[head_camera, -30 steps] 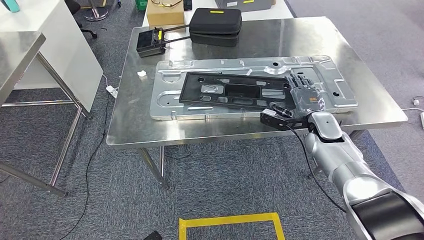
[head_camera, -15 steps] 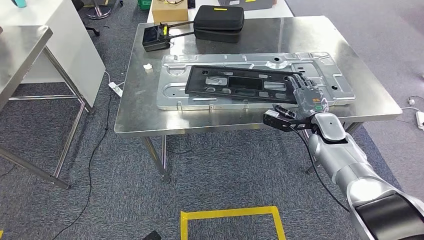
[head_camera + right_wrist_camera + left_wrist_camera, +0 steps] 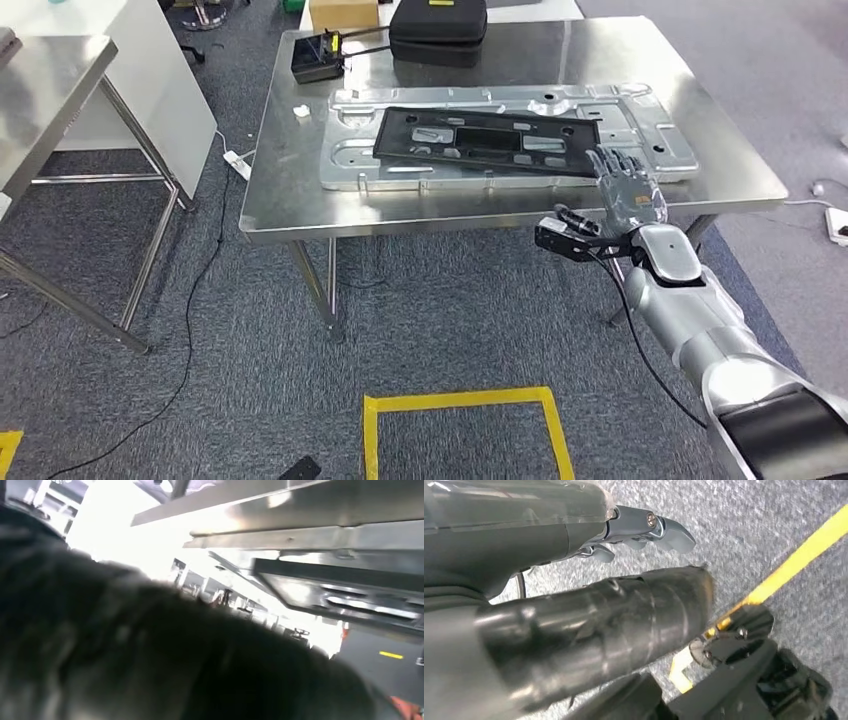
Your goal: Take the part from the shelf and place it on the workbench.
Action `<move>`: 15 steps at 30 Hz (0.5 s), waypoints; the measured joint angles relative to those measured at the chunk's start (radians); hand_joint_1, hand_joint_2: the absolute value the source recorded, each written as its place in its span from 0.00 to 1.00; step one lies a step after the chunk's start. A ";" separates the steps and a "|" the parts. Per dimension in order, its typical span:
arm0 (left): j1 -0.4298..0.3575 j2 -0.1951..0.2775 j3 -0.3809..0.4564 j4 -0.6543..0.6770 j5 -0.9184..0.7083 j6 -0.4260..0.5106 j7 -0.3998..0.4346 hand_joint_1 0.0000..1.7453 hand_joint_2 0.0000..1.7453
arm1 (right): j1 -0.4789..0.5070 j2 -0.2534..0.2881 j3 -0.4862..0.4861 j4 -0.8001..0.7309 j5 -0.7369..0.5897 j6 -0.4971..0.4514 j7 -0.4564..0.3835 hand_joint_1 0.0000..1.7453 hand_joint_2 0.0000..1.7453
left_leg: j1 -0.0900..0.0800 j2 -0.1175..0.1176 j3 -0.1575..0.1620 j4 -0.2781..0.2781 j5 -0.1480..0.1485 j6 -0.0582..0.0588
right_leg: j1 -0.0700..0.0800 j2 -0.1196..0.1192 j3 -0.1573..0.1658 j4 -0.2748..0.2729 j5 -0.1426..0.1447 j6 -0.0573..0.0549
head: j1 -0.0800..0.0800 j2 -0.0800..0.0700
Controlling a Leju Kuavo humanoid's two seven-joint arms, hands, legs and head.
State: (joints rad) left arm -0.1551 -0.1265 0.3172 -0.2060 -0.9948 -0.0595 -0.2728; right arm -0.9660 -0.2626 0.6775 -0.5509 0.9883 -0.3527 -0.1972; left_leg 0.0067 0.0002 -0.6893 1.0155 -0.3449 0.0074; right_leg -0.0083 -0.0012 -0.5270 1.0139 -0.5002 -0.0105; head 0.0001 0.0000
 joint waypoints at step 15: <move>0.004 0.002 0.002 0.000 0.000 0.000 -0.003 0.00 0.00 | 0.010 0.001 0.000 -0.002 -0.002 0.000 0.000 0.00 0.00 | 0.004 -0.001 0.131 -0.002 -0.123 0.013 | -0.002 -0.003 -0.106 0.019 0.086 0.020 | 0.000 0.000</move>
State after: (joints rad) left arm -0.1511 -0.1245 0.3192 -0.2060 -0.9945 -0.0591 -0.2761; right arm -0.9559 -0.2617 0.6775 -0.5531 0.9861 -0.3529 -0.1971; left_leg 0.0104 -0.0010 -0.5579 1.0139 -0.4682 0.0200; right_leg -0.0100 -0.0041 -0.6331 1.0331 -0.4138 0.0092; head 0.0005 0.0000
